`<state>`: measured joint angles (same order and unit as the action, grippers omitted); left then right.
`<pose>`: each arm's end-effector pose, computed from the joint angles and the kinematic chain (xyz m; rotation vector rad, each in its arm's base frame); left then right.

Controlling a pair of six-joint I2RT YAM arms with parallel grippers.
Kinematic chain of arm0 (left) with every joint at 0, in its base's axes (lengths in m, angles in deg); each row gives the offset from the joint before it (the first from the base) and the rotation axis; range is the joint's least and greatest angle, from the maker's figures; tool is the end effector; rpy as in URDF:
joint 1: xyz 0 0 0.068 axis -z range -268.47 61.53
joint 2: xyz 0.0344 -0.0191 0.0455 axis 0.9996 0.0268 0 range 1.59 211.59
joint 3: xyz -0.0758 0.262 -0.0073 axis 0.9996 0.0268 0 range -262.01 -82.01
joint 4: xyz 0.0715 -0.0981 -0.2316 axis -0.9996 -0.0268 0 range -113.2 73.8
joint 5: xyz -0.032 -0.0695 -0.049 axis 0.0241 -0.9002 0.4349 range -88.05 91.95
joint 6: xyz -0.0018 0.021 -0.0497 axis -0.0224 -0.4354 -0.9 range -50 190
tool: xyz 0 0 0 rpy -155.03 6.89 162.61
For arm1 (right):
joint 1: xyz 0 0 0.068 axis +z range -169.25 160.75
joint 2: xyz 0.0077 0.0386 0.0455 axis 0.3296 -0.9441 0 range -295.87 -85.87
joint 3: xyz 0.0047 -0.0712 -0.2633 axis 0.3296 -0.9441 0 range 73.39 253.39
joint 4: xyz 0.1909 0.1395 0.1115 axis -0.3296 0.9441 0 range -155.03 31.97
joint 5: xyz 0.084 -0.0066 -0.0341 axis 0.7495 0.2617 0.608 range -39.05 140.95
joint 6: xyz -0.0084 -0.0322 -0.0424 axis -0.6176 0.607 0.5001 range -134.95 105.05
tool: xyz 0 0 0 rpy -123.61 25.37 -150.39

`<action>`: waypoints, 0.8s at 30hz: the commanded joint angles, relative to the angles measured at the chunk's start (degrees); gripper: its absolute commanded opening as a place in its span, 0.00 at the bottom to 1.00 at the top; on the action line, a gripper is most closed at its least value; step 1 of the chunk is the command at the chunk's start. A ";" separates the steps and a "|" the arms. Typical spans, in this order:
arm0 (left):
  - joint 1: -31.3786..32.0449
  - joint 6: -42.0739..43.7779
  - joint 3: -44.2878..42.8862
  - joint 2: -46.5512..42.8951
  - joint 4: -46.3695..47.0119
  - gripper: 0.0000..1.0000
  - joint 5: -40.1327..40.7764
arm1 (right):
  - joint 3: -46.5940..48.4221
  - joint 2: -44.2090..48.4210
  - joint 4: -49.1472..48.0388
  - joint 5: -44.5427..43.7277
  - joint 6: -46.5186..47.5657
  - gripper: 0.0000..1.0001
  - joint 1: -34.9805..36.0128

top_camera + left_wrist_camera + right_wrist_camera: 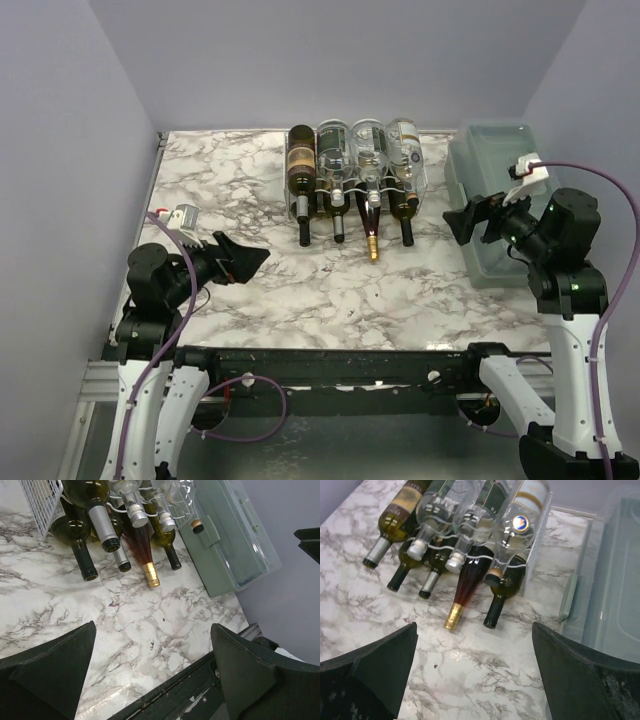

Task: Take the wine bottle off the wine rack
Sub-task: Pick up the wine bottle from the wine rack.

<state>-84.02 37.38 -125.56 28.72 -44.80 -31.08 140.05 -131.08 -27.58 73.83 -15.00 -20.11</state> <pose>0.1027 -0.0274 0.3388 -0.0203 1.8546 -0.9697 0.1429 0.0116 0.4168 -0.2632 1.8235 0.3589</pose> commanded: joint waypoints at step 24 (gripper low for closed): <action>33.21 -3.86 -3.62 6.87 -1.94 0.99 32.48 | -18.67 3.15 -6.38 27.86 15.31 1.00 -0.28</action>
<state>-56.63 34.80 -126.60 34.51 -45.96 -11.24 122.74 -128.63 -29.28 100.51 2.33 -20.11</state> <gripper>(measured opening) 0.985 0.996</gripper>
